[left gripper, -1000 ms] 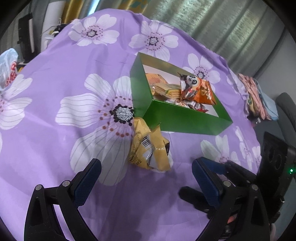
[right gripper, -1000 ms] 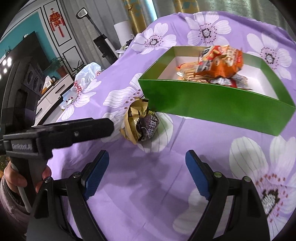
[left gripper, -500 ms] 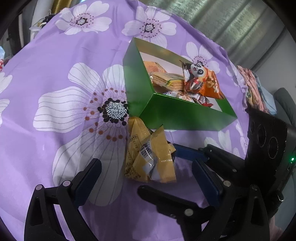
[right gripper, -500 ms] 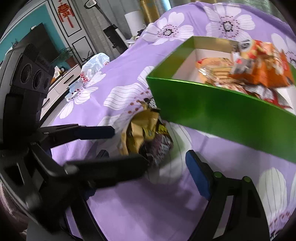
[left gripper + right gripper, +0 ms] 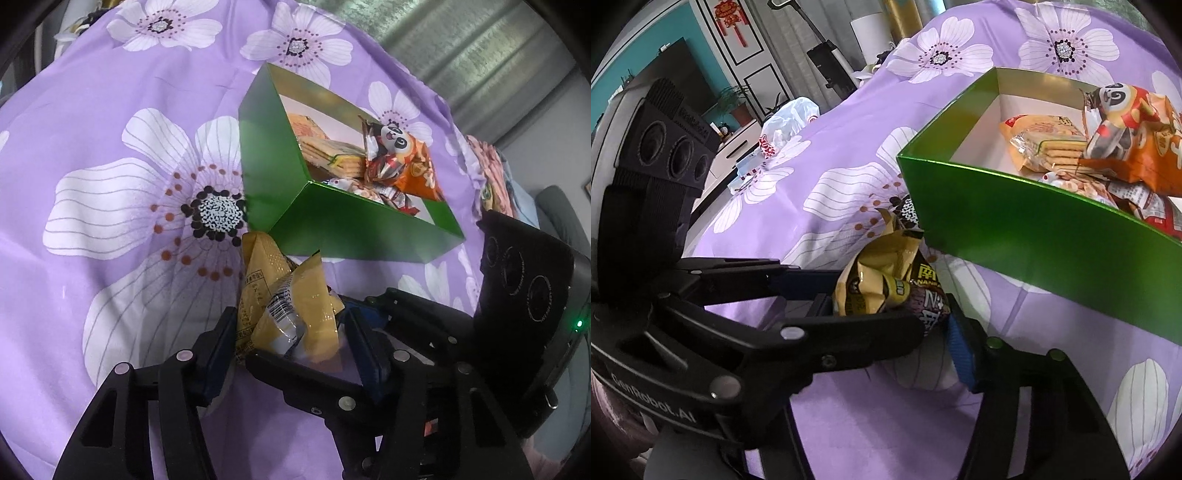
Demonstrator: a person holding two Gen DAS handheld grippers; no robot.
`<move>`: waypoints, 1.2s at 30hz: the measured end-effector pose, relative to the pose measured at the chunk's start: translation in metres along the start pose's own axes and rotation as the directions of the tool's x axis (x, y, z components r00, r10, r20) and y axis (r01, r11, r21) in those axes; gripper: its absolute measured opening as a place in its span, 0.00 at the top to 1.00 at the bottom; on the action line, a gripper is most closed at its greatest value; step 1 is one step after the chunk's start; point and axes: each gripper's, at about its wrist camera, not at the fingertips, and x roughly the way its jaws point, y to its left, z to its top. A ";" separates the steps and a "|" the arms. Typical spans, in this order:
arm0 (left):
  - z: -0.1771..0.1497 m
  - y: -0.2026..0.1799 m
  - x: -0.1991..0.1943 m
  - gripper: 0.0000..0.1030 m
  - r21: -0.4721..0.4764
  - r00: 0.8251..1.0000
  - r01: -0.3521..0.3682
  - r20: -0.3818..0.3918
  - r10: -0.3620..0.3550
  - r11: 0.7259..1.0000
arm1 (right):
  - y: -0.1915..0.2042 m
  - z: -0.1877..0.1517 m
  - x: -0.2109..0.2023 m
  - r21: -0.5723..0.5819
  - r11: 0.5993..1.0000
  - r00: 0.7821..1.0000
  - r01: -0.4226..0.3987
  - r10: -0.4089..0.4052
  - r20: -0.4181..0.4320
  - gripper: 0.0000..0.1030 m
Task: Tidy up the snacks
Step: 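Carry the gold snack into the green box and open the left gripper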
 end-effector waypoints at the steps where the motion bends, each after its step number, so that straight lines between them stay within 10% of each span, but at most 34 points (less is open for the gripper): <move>1: -0.001 -0.001 0.000 0.44 0.001 1.000 -0.002 0.002 0.002 1.000 | 0.000 0.000 0.000 -0.004 1.000 1.000 0.003 -0.003 0.000 0.44; 36: -0.007 -0.117 -0.052 0.44 0.270 0.993 -0.031 0.119 -0.002 0.962 | 0.014 -0.022 -0.116 0.004 0.997 0.964 0.079 -0.077 0.255 0.48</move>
